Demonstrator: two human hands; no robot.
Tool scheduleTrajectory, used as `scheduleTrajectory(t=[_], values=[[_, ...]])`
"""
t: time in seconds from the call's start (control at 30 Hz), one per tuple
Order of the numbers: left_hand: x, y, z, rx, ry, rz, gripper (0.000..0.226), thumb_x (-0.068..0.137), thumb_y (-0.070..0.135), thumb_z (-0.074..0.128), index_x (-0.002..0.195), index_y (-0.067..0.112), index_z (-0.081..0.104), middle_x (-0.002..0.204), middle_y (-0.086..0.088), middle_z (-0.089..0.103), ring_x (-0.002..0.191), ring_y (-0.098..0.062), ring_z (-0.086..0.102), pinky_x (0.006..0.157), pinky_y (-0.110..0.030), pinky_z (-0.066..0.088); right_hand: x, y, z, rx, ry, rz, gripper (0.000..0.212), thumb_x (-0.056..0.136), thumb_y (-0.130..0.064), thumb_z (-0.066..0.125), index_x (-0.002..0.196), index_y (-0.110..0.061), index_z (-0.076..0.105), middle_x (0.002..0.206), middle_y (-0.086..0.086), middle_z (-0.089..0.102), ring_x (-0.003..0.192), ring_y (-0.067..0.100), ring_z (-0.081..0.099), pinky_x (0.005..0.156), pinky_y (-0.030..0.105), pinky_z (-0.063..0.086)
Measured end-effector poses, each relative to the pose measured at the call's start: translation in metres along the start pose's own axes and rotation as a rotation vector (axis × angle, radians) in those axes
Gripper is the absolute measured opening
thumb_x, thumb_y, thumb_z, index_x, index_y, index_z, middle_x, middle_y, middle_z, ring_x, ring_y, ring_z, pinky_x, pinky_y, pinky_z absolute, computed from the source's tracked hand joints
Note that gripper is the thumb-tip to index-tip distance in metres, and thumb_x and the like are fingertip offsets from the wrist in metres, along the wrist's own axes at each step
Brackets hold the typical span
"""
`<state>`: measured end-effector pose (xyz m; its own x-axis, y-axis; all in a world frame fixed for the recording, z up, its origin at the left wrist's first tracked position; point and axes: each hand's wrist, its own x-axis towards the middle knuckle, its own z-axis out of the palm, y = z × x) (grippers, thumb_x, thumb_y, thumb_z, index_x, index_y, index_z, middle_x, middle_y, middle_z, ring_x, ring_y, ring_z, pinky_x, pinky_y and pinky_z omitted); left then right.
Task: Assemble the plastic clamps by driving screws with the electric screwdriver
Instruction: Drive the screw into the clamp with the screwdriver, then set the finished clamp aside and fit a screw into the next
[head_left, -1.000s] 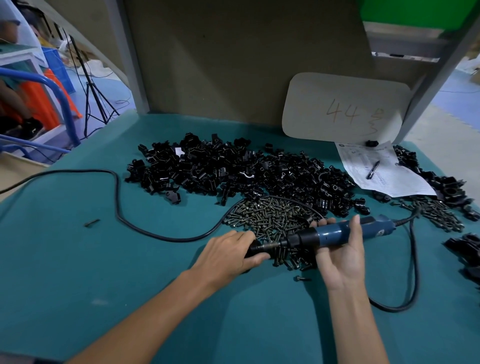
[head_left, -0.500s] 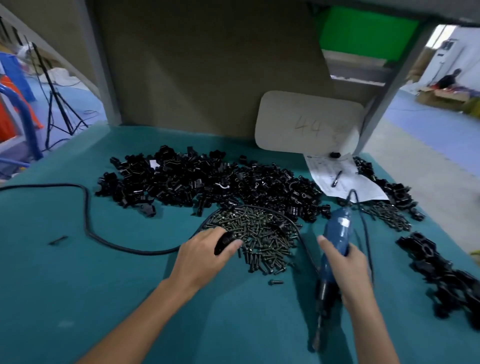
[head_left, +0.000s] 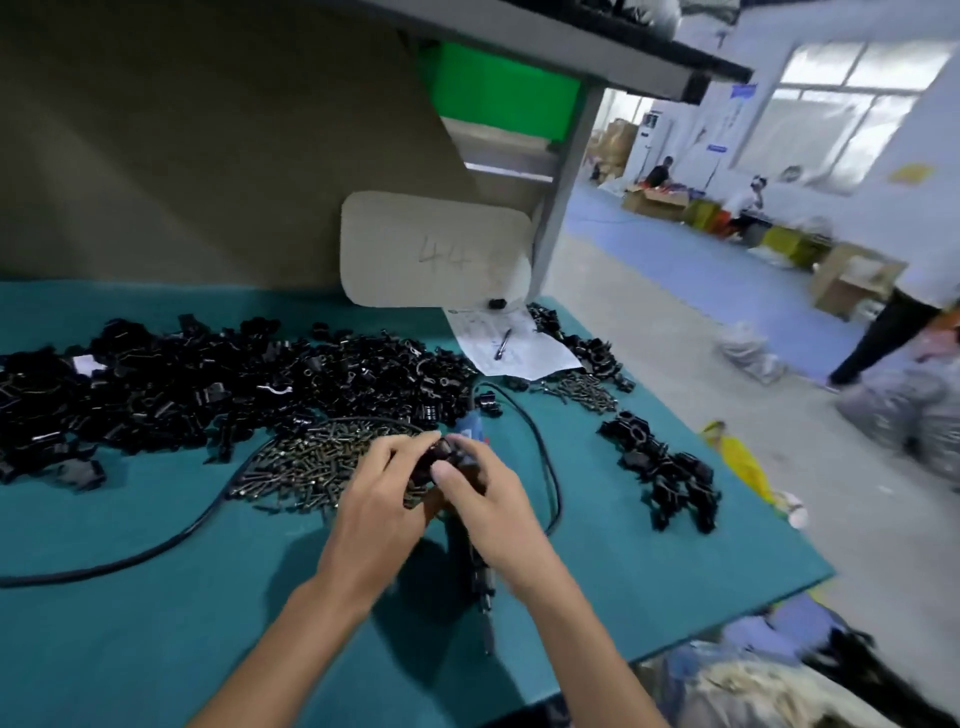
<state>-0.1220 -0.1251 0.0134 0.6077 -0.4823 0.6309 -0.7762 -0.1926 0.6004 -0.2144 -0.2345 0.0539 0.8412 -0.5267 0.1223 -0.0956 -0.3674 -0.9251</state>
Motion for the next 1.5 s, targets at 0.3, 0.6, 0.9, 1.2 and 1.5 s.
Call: scheduleTrajectory(t=[0.3, 0.6, 0.9, 1.2, 1.5], values=[[-0.004, -0.044, -0.024, 0.070, 0.043, -0.183, 0.030, 0.095, 0.042, 0.061, 0.122, 0.030, 0.063, 0.118, 0.012, 0.055, 0.100, -0.006, 0.056, 0.081, -0.034, 0.050, 0.014, 0.050, -0.160, -0.527, 0.471, 0.199, 0.031, 0.091, -0.041, 0.061, 0.122, -0.036, 0.061, 0.099, -0.003, 0.054, 0.093, 0.019, 0.058, 0.078, 0.033, 0.047], [-0.001, -0.108, -0.086, 0.296, 0.184, -0.465, 0.015, 0.099, 0.019, 0.058, 0.112, 0.019, 0.065, 0.113, -0.007, 0.062, 0.100, -0.028, 0.058, 0.080, -0.041, 0.044, 0.046, 0.097, -0.235, -1.133, 0.249, 0.506, 0.044, 0.106, -0.037, 0.046, 0.143, -0.013, 0.053, 0.132, 0.019, 0.063, 0.123, 0.034, 0.057, 0.095, 0.036, 0.048], [0.022, -0.155, -0.153, 0.635, 0.056, -0.685, 0.048, 0.093, 0.025, 0.066, 0.139, 0.016, 0.056, 0.136, -0.021, 0.053, 0.125, -0.045, 0.044, 0.102, -0.055, 0.039, 0.103, 0.033, -0.122, -0.853, 0.096, 0.037, 0.036, 0.102, -0.033, 0.056, 0.136, -0.019, 0.060, 0.122, 0.012, 0.062, 0.109, 0.033, 0.060, 0.091, 0.040, 0.049], [0.043, -0.160, -0.124, 0.655, -0.140, -0.479, 0.037, 0.098, 0.029, 0.058, 0.135, 0.022, 0.059, 0.133, -0.005, 0.059, 0.123, -0.028, 0.050, 0.104, -0.044, 0.039, 0.192, 0.029, 0.020, -1.306, -0.370, -0.184, 0.054, 0.103, -0.015, 0.040, 0.154, -0.032, 0.037, 0.139, 0.015, 0.048, 0.126, 0.040, 0.047, 0.104, 0.048, 0.040], [0.070, -0.168, -0.112, 0.472, -0.425, -0.649, 0.056, 0.092, 0.052, 0.063, 0.141, 0.031, 0.046, 0.136, 0.000, 0.042, 0.118, -0.020, 0.048, 0.095, -0.034, 0.044, 0.205, 0.041, 0.021, -1.147, -0.182, -0.241, 0.039, 0.102, -0.002, 0.043, 0.138, -0.013, 0.052, 0.119, 0.016, 0.055, 0.107, 0.035, 0.055, 0.090, 0.040, 0.045]])
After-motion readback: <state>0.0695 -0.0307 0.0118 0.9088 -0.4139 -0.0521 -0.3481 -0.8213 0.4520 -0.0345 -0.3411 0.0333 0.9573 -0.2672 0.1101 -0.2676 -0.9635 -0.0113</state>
